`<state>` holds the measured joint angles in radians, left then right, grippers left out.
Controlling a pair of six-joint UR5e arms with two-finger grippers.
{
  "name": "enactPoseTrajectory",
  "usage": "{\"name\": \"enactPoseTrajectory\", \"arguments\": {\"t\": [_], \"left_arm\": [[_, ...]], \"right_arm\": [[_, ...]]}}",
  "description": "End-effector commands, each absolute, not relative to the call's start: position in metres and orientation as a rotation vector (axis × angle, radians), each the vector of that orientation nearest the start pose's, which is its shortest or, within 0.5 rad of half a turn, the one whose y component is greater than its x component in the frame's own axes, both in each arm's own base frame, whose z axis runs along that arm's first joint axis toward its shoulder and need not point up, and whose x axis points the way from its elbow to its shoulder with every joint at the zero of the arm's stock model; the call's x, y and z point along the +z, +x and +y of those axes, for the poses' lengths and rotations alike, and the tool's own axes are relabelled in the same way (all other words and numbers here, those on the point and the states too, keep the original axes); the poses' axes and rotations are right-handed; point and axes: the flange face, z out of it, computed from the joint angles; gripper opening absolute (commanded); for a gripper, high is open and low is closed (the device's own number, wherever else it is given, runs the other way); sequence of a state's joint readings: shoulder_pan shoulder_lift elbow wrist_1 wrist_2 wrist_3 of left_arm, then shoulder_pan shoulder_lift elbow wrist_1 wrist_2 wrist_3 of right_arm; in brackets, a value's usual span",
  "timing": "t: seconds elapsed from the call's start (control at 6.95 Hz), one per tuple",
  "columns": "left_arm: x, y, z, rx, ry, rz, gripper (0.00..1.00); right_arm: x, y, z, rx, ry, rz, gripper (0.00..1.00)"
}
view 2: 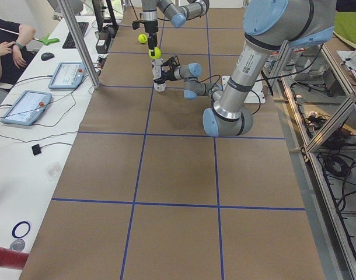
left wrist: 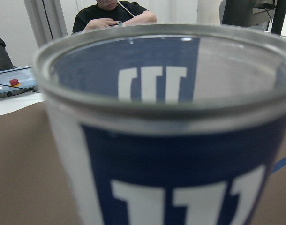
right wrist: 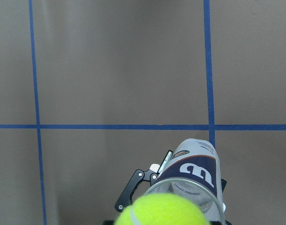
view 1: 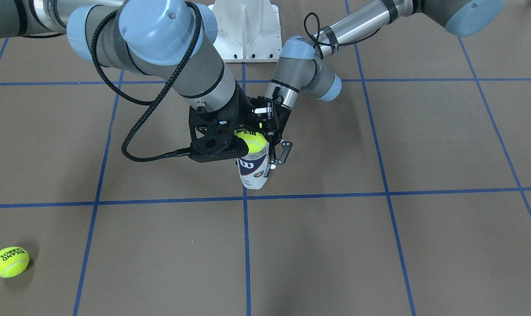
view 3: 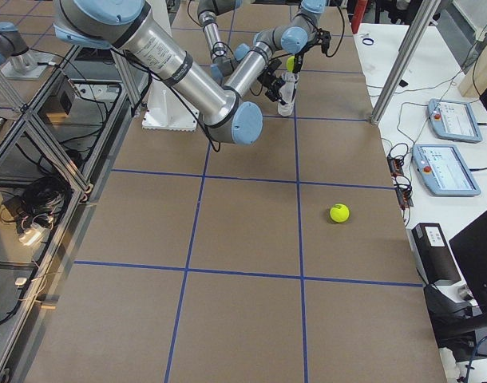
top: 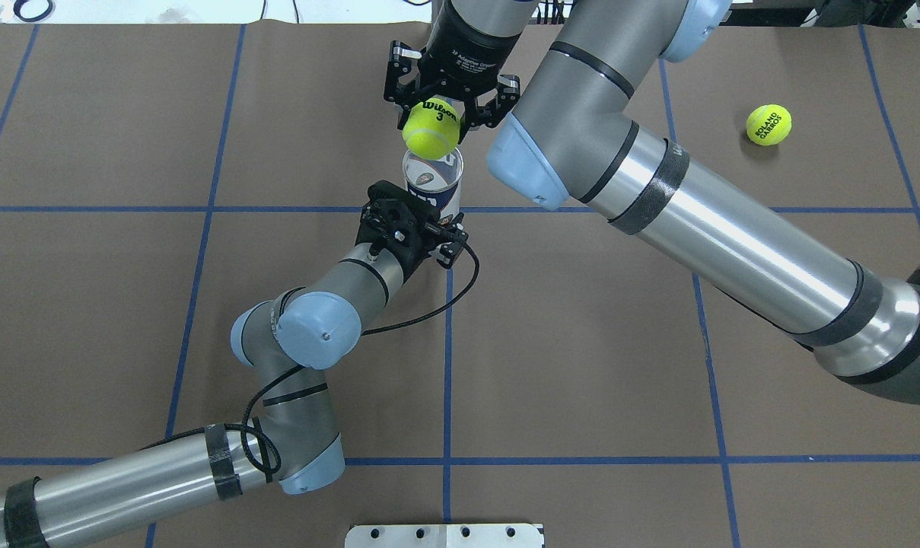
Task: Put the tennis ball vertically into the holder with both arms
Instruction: 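Lower the ball into the tube opening and open the right gripper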
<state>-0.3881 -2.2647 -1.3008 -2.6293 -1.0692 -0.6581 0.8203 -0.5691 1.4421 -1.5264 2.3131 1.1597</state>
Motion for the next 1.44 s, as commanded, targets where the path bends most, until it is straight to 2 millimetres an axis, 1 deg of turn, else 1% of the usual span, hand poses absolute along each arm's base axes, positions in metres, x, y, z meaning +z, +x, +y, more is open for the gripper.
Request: {"name": "enactPoseTrajectory", "arguments": {"t": [0.0,0.14,0.29,0.43,0.58,0.72,1.01,1.15,1.3], "left_arm": [[0.237,0.601,-0.445,0.048,1.193,0.898,0.82],[0.237,0.601,-0.445,0.048,1.193,0.898,0.82],[0.237,0.6,-0.446,0.047,1.194,0.897,0.82],[0.237,0.6,-0.446,0.047,1.194,0.897,0.82],[0.237,0.6,-0.446,0.047,1.194,0.897,0.82],[0.237,0.599,-0.447,0.046,1.194,0.896,0.82],[0.237,0.597,-0.449,0.044,1.196,0.891,0.82],[0.237,0.595,-0.452,0.04,1.198,0.888,0.82],[0.237,0.594,-0.454,0.039,1.199,0.887,0.82]], "right_arm": [[0.06,-0.455,-0.577,0.028,-0.059,-1.096,0.0],[0.062,-0.456,-0.577,0.029,-0.062,-1.093,0.1],[0.065,-0.461,-0.573,0.026,-0.068,-1.09,0.64],[0.065,-0.468,-0.57,0.053,-0.055,-1.073,0.94],[0.063,-0.471,-0.568,0.092,-0.05,-1.067,0.98],[0.057,-0.469,-0.566,0.092,-0.046,-1.079,0.99],[0.053,-0.463,-0.567,0.094,-0.038,-1.088,0.99],[0.049,-0.445,-0.575,0.109,-0.015,-1.097,0.99],[0.057,-0.404,-0.601,0.148,0.019,-1.098,0.99]]}}
